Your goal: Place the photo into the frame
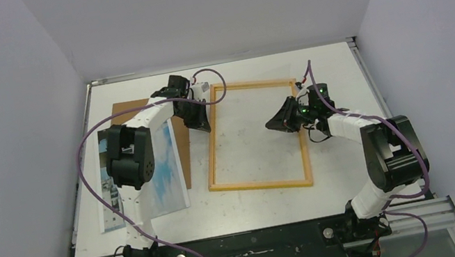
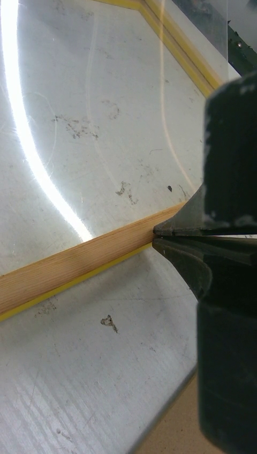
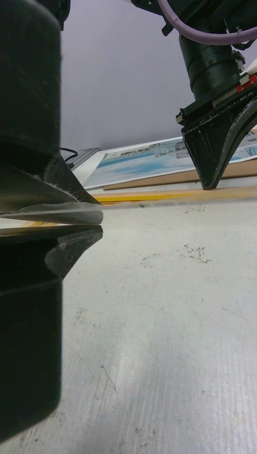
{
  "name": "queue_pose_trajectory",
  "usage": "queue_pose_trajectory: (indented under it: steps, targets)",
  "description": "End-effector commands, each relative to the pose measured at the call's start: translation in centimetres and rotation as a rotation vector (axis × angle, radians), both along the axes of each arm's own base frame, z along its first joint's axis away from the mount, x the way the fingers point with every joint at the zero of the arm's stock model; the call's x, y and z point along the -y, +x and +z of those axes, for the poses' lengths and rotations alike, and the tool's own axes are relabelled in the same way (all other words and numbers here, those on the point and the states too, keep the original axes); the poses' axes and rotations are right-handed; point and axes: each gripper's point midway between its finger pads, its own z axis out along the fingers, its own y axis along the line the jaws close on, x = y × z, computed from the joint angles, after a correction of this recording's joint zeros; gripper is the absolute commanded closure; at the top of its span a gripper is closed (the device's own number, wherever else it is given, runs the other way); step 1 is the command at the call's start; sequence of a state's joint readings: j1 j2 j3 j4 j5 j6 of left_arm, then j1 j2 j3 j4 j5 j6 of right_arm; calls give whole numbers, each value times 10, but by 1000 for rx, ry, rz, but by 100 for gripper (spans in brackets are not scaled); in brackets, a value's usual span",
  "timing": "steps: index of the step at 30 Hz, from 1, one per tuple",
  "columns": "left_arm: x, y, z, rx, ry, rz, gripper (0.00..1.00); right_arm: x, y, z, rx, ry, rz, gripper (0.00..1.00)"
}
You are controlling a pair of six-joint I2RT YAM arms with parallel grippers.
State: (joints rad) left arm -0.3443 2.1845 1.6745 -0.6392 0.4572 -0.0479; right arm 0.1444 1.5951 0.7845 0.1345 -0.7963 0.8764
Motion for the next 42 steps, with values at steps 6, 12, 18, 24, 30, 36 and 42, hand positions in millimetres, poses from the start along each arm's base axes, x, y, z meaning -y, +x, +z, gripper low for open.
queue_pose_trajectory:
  steps: [6,12,18,24,30,36,42]
  targets:
    - [-8,-17,-26,-76,77,-13,100,-7,13,33,113,60,52,87]
    - [-8,-17,-27,-77,77,-11,100,-7,19,39,126,76,78,87]
    - [-8,-17,-24,-82,73,-11,100,-8,25,47,144,74,82,87]
    - [-2,-15,1,-48,40,4,78,-7,17,29,110,29,65,88]
    - [-1,-22,3,3,98,-16,69,-12,5,14,98,4,32,89]
    - [-10,-36,-22,-10,182,-40,72,-17,-3,8,103,-14,12,90]
    - [-21,-33,-20,45,230,-67,81,-10,-1,11,108,-29,15,90]
